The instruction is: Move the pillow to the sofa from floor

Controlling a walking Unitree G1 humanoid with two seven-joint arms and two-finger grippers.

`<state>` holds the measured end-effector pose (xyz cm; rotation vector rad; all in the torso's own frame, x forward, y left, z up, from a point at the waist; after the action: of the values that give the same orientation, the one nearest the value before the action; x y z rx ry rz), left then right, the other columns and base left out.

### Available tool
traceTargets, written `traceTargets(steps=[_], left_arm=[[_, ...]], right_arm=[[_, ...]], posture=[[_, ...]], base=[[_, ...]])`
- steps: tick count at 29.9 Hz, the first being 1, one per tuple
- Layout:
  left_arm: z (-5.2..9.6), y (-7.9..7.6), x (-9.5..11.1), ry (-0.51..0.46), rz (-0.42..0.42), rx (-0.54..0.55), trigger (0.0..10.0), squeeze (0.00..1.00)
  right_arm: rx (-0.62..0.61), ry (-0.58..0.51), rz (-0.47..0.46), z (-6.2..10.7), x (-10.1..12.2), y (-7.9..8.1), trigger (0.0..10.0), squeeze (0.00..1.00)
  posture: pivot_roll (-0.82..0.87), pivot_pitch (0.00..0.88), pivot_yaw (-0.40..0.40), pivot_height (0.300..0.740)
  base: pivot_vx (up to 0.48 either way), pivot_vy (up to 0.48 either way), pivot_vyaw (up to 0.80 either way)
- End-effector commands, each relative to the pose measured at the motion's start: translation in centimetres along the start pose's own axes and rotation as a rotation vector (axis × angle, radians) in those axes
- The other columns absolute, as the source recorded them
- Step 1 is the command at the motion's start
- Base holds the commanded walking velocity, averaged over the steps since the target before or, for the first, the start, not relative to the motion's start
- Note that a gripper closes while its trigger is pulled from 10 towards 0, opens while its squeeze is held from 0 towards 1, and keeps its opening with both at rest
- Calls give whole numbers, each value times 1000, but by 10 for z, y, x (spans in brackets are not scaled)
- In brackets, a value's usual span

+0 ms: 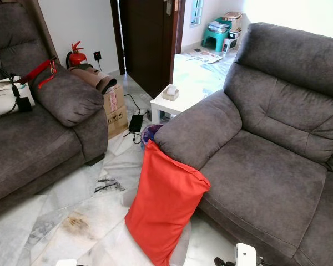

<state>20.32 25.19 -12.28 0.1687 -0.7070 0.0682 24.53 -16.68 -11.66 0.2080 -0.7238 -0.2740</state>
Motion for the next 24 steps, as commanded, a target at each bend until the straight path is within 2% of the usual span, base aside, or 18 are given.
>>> traceTargets(steps=[1, 3, 7, 11, 12, 13, 14, 15, 17, 20, 22, 24], left_arm=[[1, 0, 3, -38, -16, -1, 10000, 0], [1, -2, 7, -67, -22, -8, 10000, 0], [4, -5, 20, -167, -14, -27, 10000, 0], [7, -3, 26, -219, -26, -27, 10000, 0], [6, -6, 40, -266, -33, -32, 10000, 0], [5, -17, 101, -445, -48, -45, 10000, 0], [17, -29, 174, -664, -76, -47, 10000, 0], [23, -29, 189, -718, -95, -34, 10000, 0], [39, -27, 204, -821, -136, -17, 10000, 0], [51, -30, 211, -883, -148, -27, 10000, 0], [53, -30, 211, -894, -145, -29, 10000, 0], [64, -33, 210, -923, -141, -64, 10000, 0]], right_arm=[[35, -70, 34, -2, 21, 7, 10000, 0], [56, -120, 45, -3, 34, 11, 10000, 0], [125, -325, 24, 1, 86, 24, 10000, 0], [121, -458, 4, 7, 116, 26, 10000, 0], [123, -475, 0, 8, 120, 27, 10000, 0], [136, -502, -2, 10, 126, 29, 10000, 0], [156, -529, 3, 12, 131, 34, 10000, 0], [165, -542, 11, 13, 133, 36, 10000, 0], [193, -580, 19, 17, 138, 42, 10000, 0], [210, -600, 28, 20, 139, 45, 10000, 0], [213, -605, 29, 21, 140, 45, 10000, 0], [194, -627, 22, 24, 139, 41, 10000, 0]], posture=[[128, 90, -37, 740], [115, 94, -38, 740], [70, 88, -20, 740], [64, 85, -5, 740], [62, 83, -1, 740], [62, 83, -1, 740], [57, 82, 1, 740], [56, 80, 2, 740], [51, 72, 8, 740], [54, 68, 13, 740], [54, 68, 13, 740], [56, 55, 18, 740]], base=[[0, 0, 0], [0, 0, 0], [0, 0, 0], [0, 0, 0], [0, 0, 0], [0, 0, 0], [0, 0, 0], [0, 0, 0], [0, 0, 0], [0, 0, 0], [0, 0, 0], [0, 0, 0]])
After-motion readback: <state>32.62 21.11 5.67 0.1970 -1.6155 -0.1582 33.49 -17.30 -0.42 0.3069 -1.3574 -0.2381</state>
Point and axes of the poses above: a point about 5 cm out from each wrist's last joint towards the gripper, its own z axis pointing back from the gripper into the wrist, its own x axis along the axis of the wrist's last joint, y = z × x, the point moved 6 cm from there along -z, pointing out of the wrist towards the gripper, and after that the axes turned 2 degrees about -z, right-handed, at the moved point
